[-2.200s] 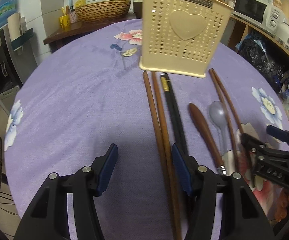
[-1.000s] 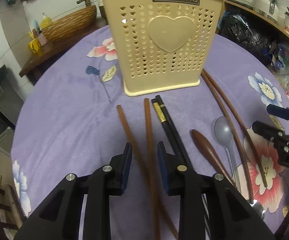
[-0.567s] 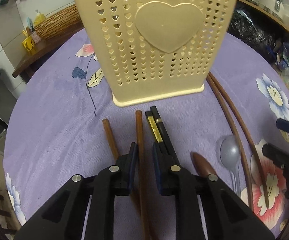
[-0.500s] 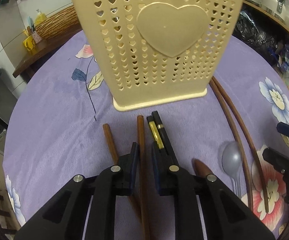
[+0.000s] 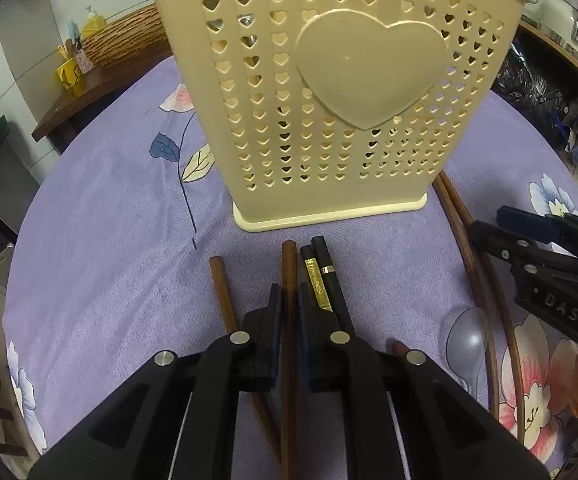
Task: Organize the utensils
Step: 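Grasp a black chopstick with the left gripper while the right grasps a wooden chopstick, then lift the held wooden chopsticks with both grippers toward the cream holder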
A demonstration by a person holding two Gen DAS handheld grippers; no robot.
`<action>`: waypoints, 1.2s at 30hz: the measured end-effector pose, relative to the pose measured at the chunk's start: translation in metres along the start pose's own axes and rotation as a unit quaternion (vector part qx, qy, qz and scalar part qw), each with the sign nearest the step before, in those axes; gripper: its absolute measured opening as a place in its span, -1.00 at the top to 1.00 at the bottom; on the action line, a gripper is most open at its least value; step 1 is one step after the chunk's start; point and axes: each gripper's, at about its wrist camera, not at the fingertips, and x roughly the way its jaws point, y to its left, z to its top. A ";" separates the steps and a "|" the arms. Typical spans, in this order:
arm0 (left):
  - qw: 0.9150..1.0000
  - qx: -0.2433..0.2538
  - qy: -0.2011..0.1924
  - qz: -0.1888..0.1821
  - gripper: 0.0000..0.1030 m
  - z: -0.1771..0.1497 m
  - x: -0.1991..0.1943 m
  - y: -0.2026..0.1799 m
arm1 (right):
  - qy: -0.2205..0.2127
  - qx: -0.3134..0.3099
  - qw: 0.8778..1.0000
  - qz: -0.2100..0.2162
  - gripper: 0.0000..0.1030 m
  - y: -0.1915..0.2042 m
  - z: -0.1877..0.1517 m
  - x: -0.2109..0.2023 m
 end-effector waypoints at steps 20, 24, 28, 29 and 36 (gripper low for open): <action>1.000 -0.010 -0.009 0.013 0.82 0.002 0.002 -0.003 | -0.017 0.034 0.999 -0.018 0.83 0.006 0.027 0.024; 1.000 -0.015 -0.012 0.013 0.82 0.002 0.001 -0.004 | -0.018 0.048 0.999 0.000 0.85 0.001 0.027 0.022; 0.999 -0.027 -0.030 0.005 0.82 0.000 -0.014 0.002 | -0.034 0.061 0.997 0.030 0.85 -0.011 0.024 0.005; 0.999 -0.031 -0.037 0.001 0.82 -0.001 -0.021 0.004 | -0.039 0.064 0.996 0.042 0.85 -0.012 0.022 -0.001; 0.991 -0.062 -0.117 -0.028 0.82 -0.003 -0.092 0.023 | -0.104 0.050 0.989 0.089 0.85 -0.025 0.015 -0.074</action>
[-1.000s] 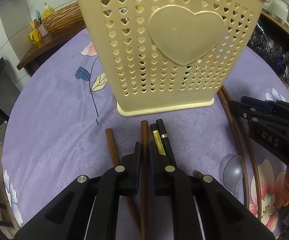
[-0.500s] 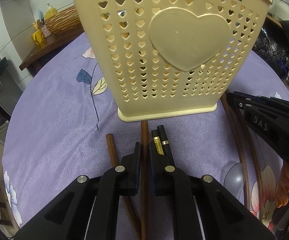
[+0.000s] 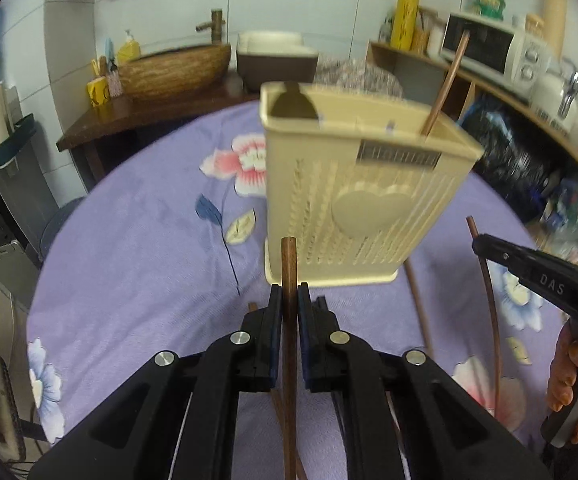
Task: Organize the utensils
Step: 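Lift the held wooden chopsticks with both grippers toward the cream holder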
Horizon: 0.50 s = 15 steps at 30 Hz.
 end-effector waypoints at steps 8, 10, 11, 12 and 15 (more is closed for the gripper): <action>0.996 -0.022 -0.091 0.006 0.82 0.006 -0.081 0.021 | -0.084 -0.036 0.996 0.021 0.85 -0.001 0.013 -0.096; 0.994 -0.026 -0.102 0.010 0.82 0.008 -0.088 0.027 | -0.101 -0.046 0.994 0.018 0.85 0.001 0.014 -0.112; 0.994 -0.027 -0.105 0.011 0.82 0.009 -0.090 0.028 | -0.108 -0.047 0.993 0.016 0.85 0.001 0.014 -0.117; 0.994 -0.030 -0.109 0.014 0.82 0.009 -0.093 0.029 | -0.113 -0.046 0.992 0.014 0.85 0.001 0.014 -0.121; 0.993 -0.033 -0.113 0.019 0.82 0.008 -0.094 0.032 | -0.115 -0.047 0.992 0.017 0.85 0.001 0.015 -0.126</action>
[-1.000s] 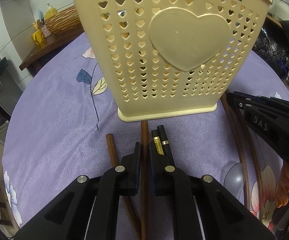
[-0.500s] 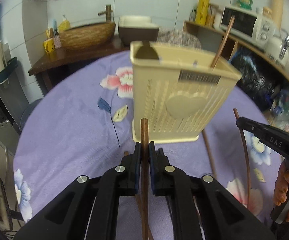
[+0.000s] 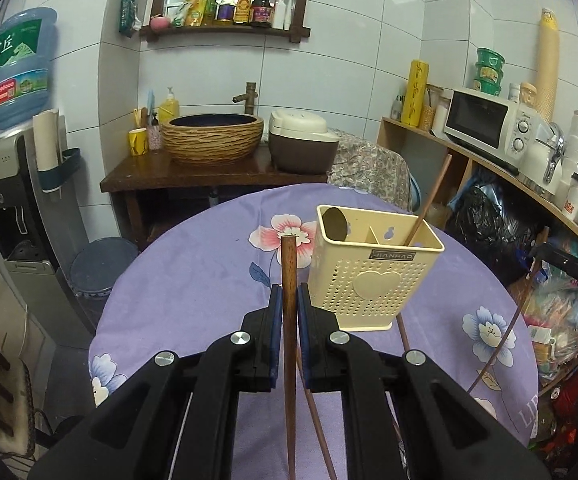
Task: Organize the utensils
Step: 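Lift the held wooden chopsticks with both grippers toward the cream holder, then lower the chopsticks into the cream holder with both grippers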
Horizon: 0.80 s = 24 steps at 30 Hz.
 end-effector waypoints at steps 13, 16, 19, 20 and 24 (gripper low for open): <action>1.000 -0.013 -0.027 0.004 0.83 0.011 -0.015 0.016 | -0.016 -0.017 1.000 0.004 0.85 0.008 0.009 -0.011; 0.999 -0.007 -0.034 0.010 0.83 0.019 -0.017 0.015 | -0.019 -0.027 0.999 0.000 0.85 0.011 0.015 -0.011; 0.999 -0.002 -0.044 0.013 0.83 0.034 -0.020 0.016 | -0.019 -0.032 0.999 0.004 0.85 0.012 0.027 -0.011; 0.999 -0.002 -0.047 0.012 0.83 0.041 -0.022 0.016 | -0.021 -0.033 0.999 0.004 0.85 0.013 0.032 -0.011; 0.997 -0.007 -0.072 0.003 0.83 0.079 -0.035 0.015 | -0.054 -0.042 0.998 0.008 0.85 0.021 0.070 -0.023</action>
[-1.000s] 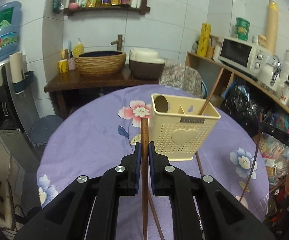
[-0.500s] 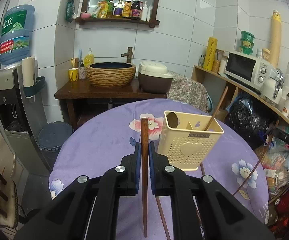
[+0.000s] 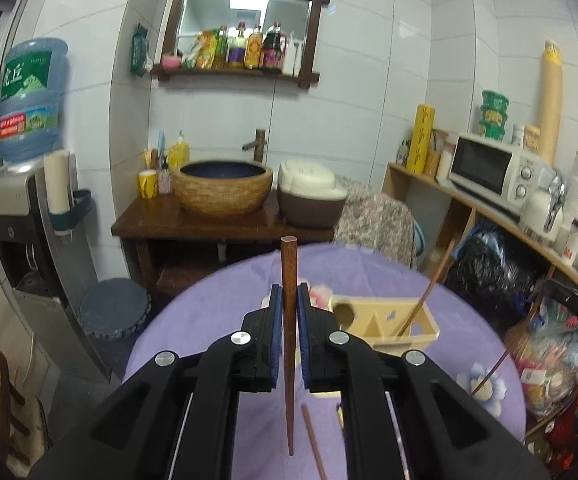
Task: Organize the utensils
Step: 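Lower the chopsticks into the cream holder with both grippers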
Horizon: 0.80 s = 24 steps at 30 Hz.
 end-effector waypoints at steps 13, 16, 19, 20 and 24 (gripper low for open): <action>0.994 -0.045 -0.086 -0.042 0.83 0.102 0.022 -0.044 | -0.123 0.046 0.991 0.020 0.85 0.034 0.101 0.015; 0.996 -0.034 -0.077 -0.024 0.83 0.085 0.048 -0.052 | -0.103 0.042 0.994 0.016 0.85 0.040 0.088 0.040; 0.998 -0.040 -0.051 -0.022 0.83 0.065 0.070 -0.051 | -0.072 0.050 0.996 0.019 0.85 0.039 0.068 0.066; 0.998 -0.043 -0.043 -0.019 0.83 0.059 0.077 -0.049 | -0.063 0.049 0.997 0.015 0.85 0.040 0.060 0.074; 0.999 -0.040 -0.022 -0.012 0.83 0.033 0.096 -0.046 | -0.036 0.065 0.997 0.012 0.85 0.034 0.032 0.097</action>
